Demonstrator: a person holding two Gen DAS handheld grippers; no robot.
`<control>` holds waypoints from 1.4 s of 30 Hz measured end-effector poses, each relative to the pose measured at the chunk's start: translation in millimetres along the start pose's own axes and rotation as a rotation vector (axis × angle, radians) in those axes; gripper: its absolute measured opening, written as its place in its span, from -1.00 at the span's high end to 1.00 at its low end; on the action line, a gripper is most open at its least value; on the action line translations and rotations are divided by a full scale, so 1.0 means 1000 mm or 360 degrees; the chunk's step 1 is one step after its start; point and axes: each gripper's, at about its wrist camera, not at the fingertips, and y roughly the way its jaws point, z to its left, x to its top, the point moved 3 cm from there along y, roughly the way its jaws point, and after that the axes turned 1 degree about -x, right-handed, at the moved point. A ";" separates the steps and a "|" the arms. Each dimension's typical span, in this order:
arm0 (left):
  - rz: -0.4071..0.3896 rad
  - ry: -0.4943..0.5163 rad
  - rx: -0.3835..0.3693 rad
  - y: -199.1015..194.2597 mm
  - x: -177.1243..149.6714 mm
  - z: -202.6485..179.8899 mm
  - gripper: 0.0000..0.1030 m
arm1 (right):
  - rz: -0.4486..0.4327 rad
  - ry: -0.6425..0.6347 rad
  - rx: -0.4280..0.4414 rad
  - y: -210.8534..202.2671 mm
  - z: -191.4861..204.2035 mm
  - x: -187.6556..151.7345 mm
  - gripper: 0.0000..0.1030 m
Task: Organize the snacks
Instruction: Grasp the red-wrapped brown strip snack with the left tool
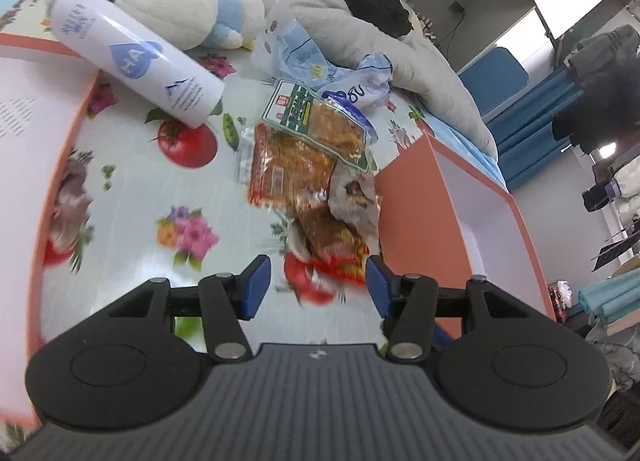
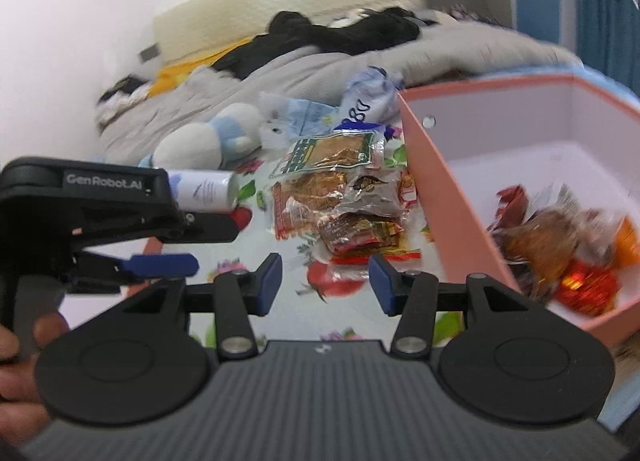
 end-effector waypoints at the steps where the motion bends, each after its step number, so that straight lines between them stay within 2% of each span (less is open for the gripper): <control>1: 0.0010 -0.0006 -0.0006 0.007 0.007 0.001 -0.12 | 0.0002 0.0023 -0.0020 0.009 0.001 0.000 0.01; 4: 0.0057 0.0012 -0.0016 0.027 0.020 0.004 -0.12 | 0.0005 0.0115 -0.0061 0.029 -0.002 -0.002 0.01; 7: 0.0163 0.0006 -0.0052 0.059 0.029 0.009 -0.12 | 0.0032 0.0229 -0.0083 0.048 -0.009 -0.007 0.00; 16: 0.0379 -0.0151 -0.0191 0.129 0.033 0.027 -0.12 | 0.0086 0.0443 -0.0122 0.069 -0.027 -0.018 -0.01; 21: 0.0436 -0.0244 -0.0252 0.146 0.030 0.032 -0.08 | 0.0202 0.0520 -0.0098 0.079 -0.032 -0.027 -0.02; 24: 0.0458 -0.0321 -0.0269 0.155 0.030 0.036 0.06 | 0.0195 0.0557 -0.0085 0.083 -0.033 -0.028 -0.01; 30: 0.0470 -0.0408 -0.0306 0.168 0.033 0.037 0.18 | 0.0173 0.0643 -0.0145 0.087 -0.040 -0.023 0.01; 33: 0.0468 -0.0407 -0.0279 0.172 0.033 0.033 0.21 | 0.0174 0.0687 -0.0172 0.089 -0.042 -0.021 0.09; 37: 0.0454 -0.0418 -0.0240 0.177 0.034 0.027 0.25 | 0.0165 0.0753 -0.0204 0.093 -0.048 -0.021 0.37; 42: 0.0443 -0.0466 -0.0231 0.179 0.033 0.029 0.30 | 0.0160 0.0768 -0.0210 0.096 -0.052 -0.020 0.59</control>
